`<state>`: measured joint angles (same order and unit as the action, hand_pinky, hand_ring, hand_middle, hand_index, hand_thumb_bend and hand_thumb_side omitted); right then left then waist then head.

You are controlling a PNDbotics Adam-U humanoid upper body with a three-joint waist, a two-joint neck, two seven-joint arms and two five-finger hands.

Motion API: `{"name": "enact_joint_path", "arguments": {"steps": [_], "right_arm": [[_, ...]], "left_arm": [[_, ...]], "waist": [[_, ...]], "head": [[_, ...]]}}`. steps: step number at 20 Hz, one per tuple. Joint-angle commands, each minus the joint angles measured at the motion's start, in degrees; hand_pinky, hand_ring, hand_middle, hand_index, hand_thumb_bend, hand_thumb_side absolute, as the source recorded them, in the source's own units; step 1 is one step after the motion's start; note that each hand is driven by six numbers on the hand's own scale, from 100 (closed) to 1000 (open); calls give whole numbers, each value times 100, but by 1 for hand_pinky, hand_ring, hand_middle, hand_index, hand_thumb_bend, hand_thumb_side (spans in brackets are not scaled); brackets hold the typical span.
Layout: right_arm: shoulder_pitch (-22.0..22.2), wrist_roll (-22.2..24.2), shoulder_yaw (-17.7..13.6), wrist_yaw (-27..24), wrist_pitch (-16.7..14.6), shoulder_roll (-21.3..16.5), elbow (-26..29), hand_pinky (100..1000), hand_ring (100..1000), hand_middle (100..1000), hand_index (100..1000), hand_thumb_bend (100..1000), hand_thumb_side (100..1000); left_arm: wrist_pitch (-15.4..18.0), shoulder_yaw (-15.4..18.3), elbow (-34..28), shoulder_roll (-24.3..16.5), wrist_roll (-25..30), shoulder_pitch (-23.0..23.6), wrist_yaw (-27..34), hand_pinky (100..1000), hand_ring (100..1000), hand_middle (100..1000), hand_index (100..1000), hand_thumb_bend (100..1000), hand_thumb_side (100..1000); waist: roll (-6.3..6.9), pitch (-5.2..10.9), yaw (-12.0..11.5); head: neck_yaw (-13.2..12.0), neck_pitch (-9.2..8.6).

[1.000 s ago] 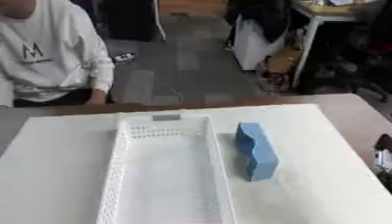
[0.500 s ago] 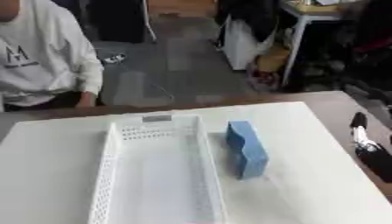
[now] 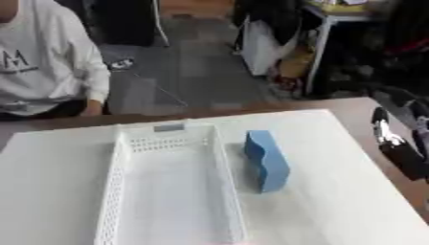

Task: Pick up objects on the table and place them in the box.

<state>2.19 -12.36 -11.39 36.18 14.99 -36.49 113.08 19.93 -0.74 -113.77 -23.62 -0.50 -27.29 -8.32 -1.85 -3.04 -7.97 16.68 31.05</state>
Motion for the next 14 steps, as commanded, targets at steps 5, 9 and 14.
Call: {"name": "enact_joint_path", "arguments": {"steps": [5,9,14], "right_arm": [[-175,330,43,-130,-77,-330,-292,840,879,769,929,215,954],[-204,649,93,-97,-145,-505,-539,846,878,777,931,201,972],[-264,773,200,-178,-324,-658,-885,848,872,784,939,168,1000]], "left_arm": [[0,-18,-82,-120,13,-116,22,808,666,774,845,806,1000],[-4,-36,-82,-91,18,-179,44,808,667,774,845,805,1000],[1,-56,-82,-52,39,-261,64,807,666,774,845,805,1000]], "waist": [[-38,94,-55],[-66,75,-107],[-104,11,-153]], "head": [[-31,45],[43,10],[245,-73]]}}
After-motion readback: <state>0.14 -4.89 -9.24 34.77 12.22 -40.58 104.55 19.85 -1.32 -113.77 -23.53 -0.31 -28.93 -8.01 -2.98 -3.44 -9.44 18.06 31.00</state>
